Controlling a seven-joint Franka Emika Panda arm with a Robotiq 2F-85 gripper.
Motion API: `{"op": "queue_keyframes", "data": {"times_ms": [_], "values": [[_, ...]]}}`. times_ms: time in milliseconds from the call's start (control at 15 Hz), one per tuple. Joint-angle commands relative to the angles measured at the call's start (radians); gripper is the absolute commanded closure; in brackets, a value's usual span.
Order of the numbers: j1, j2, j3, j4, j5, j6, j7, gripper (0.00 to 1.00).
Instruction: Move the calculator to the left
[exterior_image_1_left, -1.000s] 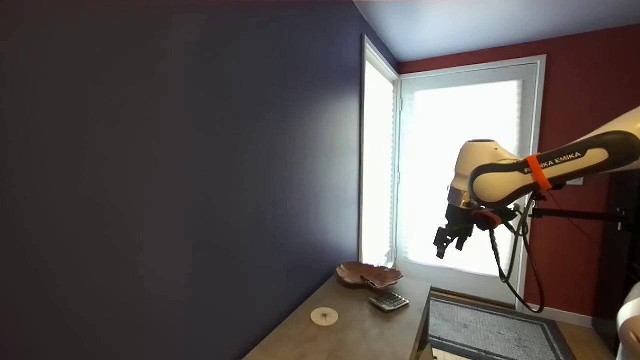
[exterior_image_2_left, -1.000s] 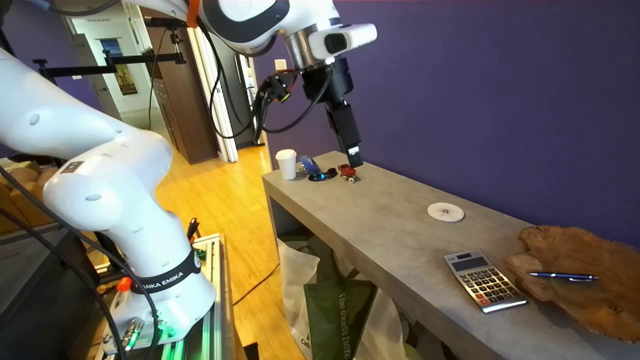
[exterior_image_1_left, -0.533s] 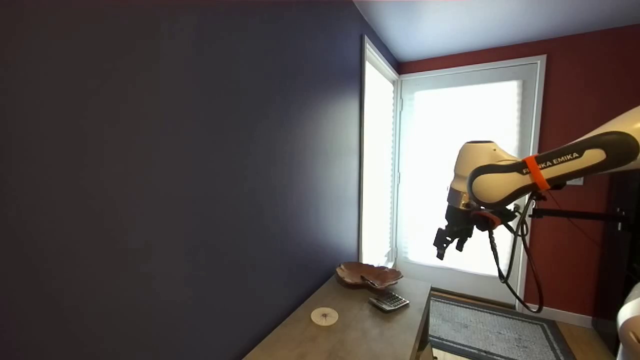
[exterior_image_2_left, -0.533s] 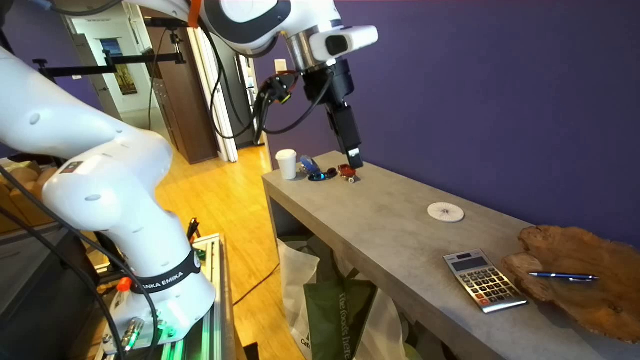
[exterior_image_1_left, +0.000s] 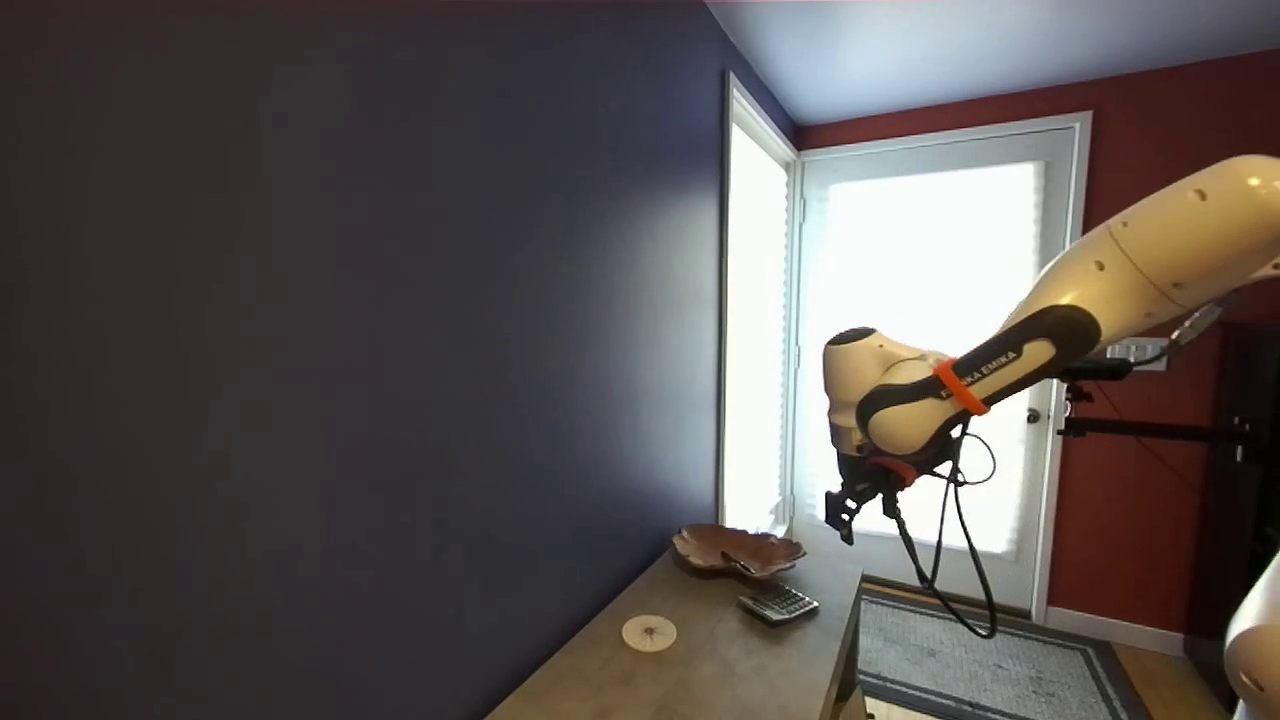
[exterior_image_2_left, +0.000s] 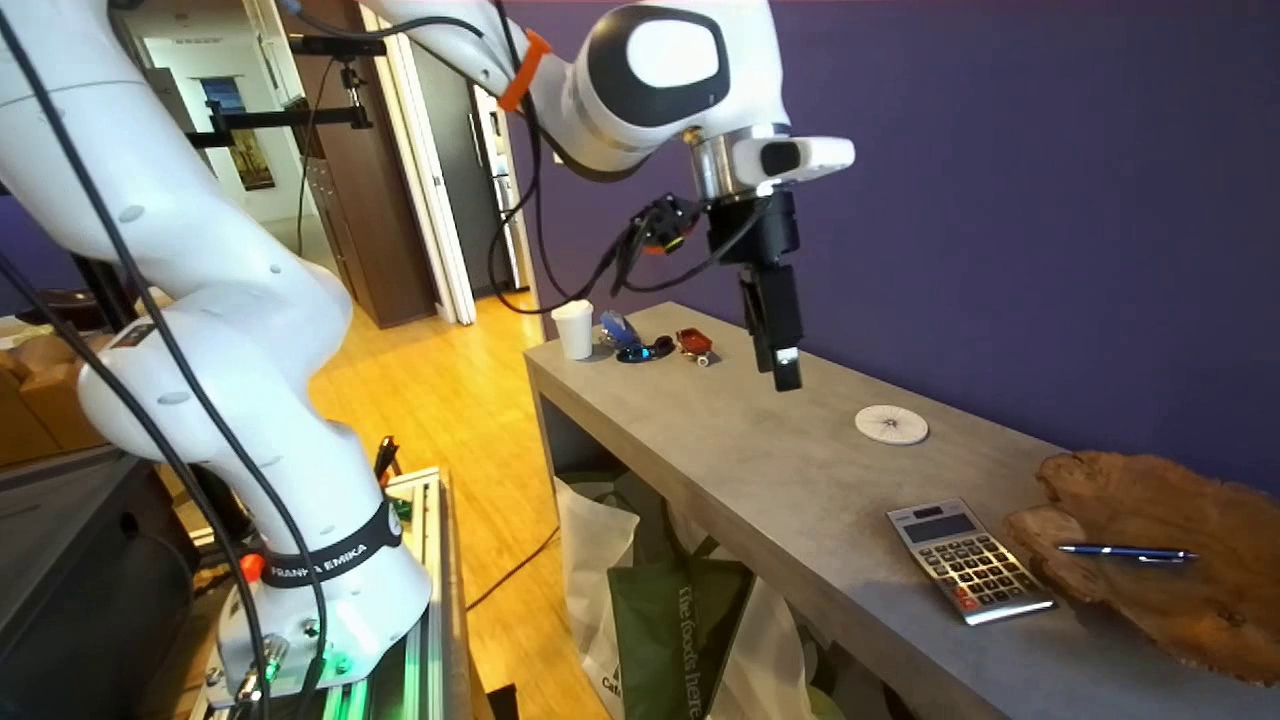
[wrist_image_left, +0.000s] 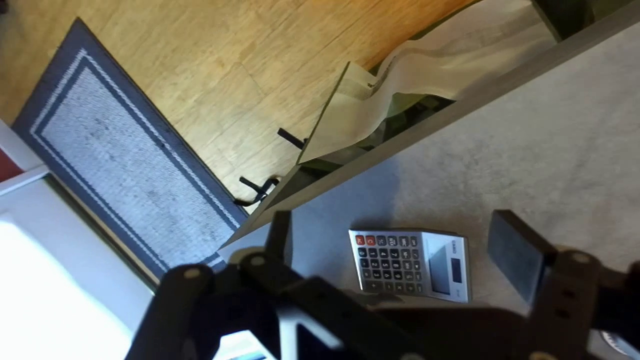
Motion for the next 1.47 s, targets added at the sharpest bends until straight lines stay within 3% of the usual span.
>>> {"op": "queue_keyframes", "data": {"times_ms": [0,200,600,667,867,1200,1400], "values": [[0.03,0.26,0.002,0.21,-0.153,-0.046,0.142,0.0],[0.097,0.435,-0.054,0.353,-0.21,-0.053,0.177,0.0],[0.228,0.699,-0.161,0.572,-0.169,0.061,0.201,0.0],[0.236,0.614,-0.171,0.481,-0.155,0.04,0.155,0.0],[0.26,0.691,-0.191,0.549,-0.151,0.061,0.176,0.0],[0.259,0.698,-0.196,0.564,-0.151,0.061,0.176,0.0],[0.295,0.778,-0.234,0.622,-0.178,0.033,0.213,0.0]]}}
